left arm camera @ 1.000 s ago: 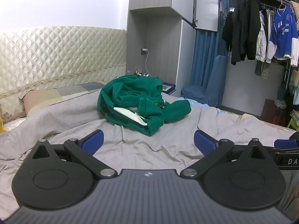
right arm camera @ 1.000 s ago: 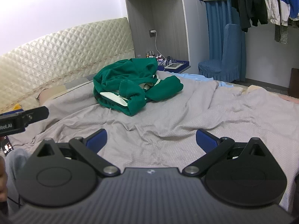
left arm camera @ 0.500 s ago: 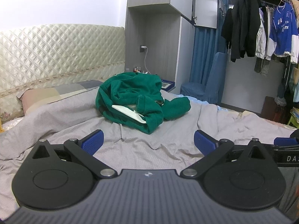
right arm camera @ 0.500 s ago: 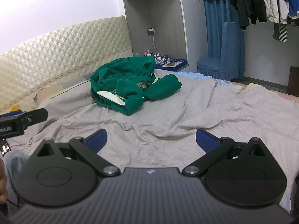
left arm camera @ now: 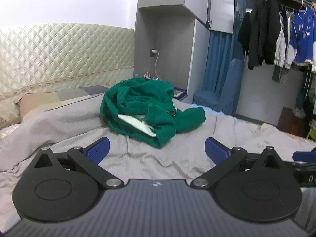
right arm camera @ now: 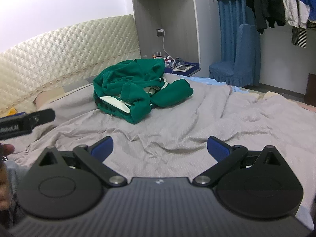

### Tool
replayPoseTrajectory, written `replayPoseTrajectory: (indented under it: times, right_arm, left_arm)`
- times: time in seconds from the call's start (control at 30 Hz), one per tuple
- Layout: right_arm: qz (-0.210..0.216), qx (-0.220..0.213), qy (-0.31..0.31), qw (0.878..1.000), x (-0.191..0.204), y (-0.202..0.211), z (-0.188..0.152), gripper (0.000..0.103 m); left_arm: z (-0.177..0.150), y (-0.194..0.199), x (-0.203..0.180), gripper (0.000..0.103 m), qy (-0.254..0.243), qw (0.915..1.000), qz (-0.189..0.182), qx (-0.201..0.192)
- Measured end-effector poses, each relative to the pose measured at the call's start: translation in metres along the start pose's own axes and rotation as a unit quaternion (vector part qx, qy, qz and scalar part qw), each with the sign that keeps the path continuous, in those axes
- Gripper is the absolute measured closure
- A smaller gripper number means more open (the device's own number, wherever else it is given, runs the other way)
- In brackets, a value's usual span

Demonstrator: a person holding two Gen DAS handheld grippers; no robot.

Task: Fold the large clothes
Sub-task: 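Grasp the green hoodie fabric with the left gripper while the right gripper grasps it too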

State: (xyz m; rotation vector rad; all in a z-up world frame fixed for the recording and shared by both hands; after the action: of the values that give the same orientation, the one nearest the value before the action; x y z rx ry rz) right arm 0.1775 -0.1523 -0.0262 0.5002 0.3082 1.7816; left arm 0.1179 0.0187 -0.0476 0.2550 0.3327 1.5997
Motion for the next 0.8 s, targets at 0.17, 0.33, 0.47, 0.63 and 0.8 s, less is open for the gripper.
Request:
replayPoseTrajectory:
  times: [0.17,0.33,0.47,0.63,0.8]
  right_arm:
    - [0.006,0.005,0.002,1.0,0.002,-0.024,0.008,0.0]
    - [0.003,0.002,0.005,1.0,0.001,-0.05,0.021,0.0]
    - [0.0,-0.004,0.005,1.0,-0.001,-0.072,0.036,0.0]
    - [0.0,-0.009,0.011,1.0,0.0,-0.1,0.054,0.0]
    - [0.022,0.01,-0.004,1.0,0.003,-0.135,0.064,0.0]
  left_arm:
    - [0.011,-0.033,0.003,0.0,-0.008,0.9999,0.007,-0.011]
    - [0.022,-0.068,0.008,0.0,-0.021,0.9995,0.014,-0.018]
    - [0.03,-0.098,0.013,0.0,-0.015,0.9997,0.005,-0.022]
    - [0.041,-0.139,0.023,0.0,0.002,0.9998,-0.001,-0.022]
    - [0.049,-0.18,0.034,0.0,0.016,0.9998,-0.003,-0.013]
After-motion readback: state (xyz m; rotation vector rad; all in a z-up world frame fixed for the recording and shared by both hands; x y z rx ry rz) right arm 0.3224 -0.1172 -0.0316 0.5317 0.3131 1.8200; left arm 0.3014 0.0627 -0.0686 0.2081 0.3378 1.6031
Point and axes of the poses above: each gripper's, at about its wrist camera, not at the fingertips, and y roughly against the way its jaws point, x to its left, z to its top, the point moved 10 cm from there along -y, roughly the way its jaws point, and after that the axes turned 2 degrees about -y, right-handed, at the moved point
